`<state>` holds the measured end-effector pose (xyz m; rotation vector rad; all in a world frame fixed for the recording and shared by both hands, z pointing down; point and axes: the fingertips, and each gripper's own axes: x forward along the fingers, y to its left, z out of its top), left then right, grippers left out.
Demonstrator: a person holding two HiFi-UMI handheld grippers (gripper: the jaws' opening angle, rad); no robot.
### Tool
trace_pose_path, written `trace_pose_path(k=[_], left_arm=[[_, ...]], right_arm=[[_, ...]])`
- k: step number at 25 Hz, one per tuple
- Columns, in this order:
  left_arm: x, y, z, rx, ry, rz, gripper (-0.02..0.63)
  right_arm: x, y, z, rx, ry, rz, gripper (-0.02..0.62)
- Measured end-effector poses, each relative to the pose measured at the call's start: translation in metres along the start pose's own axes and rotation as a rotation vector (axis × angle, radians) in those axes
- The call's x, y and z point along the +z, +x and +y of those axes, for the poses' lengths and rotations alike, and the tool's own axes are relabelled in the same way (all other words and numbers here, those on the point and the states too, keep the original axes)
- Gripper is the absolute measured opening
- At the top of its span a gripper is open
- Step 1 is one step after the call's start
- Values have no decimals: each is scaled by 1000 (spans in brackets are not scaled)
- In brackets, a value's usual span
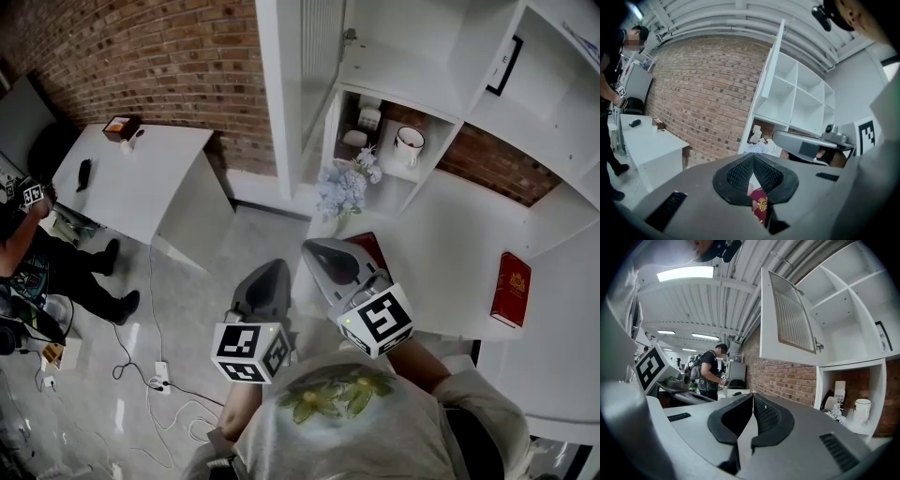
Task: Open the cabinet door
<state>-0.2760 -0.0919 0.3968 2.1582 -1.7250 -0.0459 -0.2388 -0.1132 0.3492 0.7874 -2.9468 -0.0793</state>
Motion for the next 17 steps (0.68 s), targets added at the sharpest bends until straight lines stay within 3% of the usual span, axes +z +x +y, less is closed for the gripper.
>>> trace_pose_path(k=[17], left_arm=[[-10,-1,-17,-6,1,22,9]], right_arm=[[-10,-16,-4,-8,9,25,25]])
